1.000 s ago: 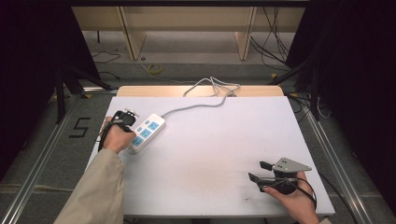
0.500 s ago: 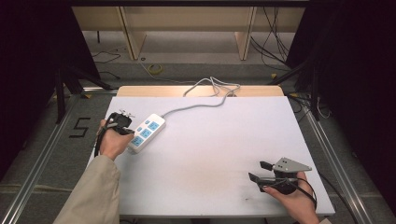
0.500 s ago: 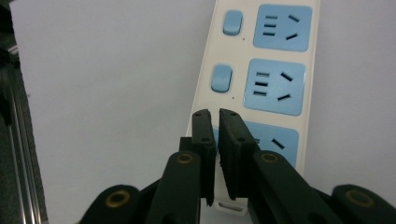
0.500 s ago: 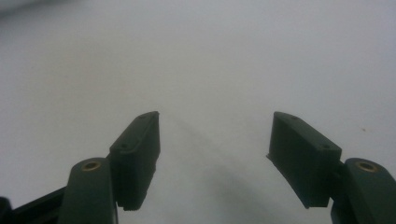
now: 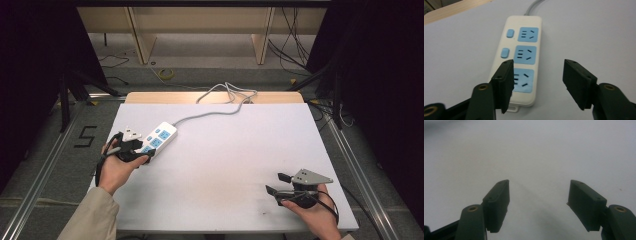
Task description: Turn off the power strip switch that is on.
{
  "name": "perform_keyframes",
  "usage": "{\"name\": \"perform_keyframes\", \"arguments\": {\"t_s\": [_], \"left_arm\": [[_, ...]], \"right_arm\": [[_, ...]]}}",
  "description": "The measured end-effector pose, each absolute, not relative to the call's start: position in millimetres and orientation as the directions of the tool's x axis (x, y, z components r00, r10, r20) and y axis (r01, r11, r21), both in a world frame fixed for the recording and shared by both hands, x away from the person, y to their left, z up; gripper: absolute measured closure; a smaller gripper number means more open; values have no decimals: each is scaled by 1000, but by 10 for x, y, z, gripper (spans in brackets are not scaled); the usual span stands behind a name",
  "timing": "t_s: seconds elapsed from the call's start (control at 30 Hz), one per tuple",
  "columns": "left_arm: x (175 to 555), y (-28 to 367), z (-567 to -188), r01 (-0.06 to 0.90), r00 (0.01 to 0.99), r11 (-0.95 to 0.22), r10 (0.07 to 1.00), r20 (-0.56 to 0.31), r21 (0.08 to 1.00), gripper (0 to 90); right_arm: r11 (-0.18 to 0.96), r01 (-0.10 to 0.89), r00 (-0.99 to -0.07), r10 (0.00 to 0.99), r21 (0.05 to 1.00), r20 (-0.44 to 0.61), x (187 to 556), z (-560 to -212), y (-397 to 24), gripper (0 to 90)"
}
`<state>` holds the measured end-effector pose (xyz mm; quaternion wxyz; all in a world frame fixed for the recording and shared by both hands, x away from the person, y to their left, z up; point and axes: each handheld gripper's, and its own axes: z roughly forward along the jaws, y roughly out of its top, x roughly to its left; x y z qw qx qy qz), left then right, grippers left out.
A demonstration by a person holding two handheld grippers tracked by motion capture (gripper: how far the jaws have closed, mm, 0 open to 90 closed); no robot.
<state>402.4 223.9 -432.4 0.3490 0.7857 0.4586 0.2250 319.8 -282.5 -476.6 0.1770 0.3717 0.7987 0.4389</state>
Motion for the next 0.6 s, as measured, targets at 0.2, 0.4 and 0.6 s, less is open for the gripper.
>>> {"name": "perform_keyframes", "arguments": {"t_s": [0.2, 0.4, 0.6], "left_arm": [[3755, 2121, -4438, 534, 528, -334, 850, 2, 777, 330], [3470, 1945, -4604, 504, 581, -371, 814, 12, 780, 290], [3289, 1829, -4761, 497, 610, -413, 792, 31, 763, 274]], "right_arm": [[339, 437, -663, 747, 833, 44, 3197, -4767, -2820, 345], [339, 435, -664, 746, 834, 43, 3193, -4765, -2824, 345], [336, 438, -664, 746, 834, 48, 3189, -4766, -2813, 345]]}}
